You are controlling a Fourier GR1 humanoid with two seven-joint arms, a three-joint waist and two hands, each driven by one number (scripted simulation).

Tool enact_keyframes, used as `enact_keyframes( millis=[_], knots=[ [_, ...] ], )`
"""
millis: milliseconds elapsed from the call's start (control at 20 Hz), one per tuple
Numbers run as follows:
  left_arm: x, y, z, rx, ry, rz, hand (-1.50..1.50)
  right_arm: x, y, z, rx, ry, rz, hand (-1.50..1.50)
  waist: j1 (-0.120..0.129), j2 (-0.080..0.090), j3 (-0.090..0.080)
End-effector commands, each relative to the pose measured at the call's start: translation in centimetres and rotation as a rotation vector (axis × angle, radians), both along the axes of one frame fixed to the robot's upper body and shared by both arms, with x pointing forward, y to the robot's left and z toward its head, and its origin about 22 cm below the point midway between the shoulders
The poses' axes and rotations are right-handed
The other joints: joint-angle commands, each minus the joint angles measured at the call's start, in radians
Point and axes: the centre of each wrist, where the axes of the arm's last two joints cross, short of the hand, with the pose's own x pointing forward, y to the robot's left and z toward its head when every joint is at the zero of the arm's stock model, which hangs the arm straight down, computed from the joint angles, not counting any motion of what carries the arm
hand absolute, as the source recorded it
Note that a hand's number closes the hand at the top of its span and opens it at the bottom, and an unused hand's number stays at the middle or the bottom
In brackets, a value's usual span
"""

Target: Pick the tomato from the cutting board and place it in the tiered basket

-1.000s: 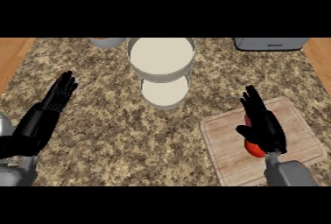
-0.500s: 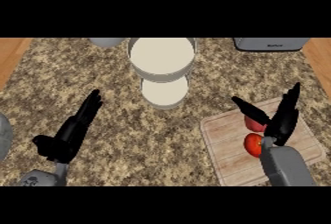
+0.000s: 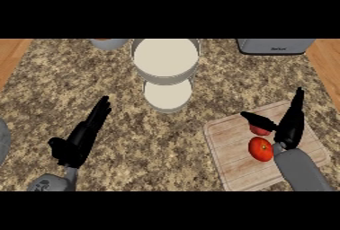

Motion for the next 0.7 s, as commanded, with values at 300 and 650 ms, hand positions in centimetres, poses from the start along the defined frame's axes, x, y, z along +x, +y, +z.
enact_keyframes(
  millis=[300, 650],
  knots=[
    [0.6, 0.1, 0.3, 0.016, 0.002, -0.023, 0.00, -0.2, -1.8, -0.5, -0.152, 0.696, 0.088, -1.50, 0.030, -0.007, -0.008],
    [0.5, -1.1, -0.4, 0.000, 0.028, -0.007, 0.00, 4.4, 5.4, 9.0, -0.192, 0.877, 0.101, -1.50, 0.006, -0.017, 0.004]
  ],
)
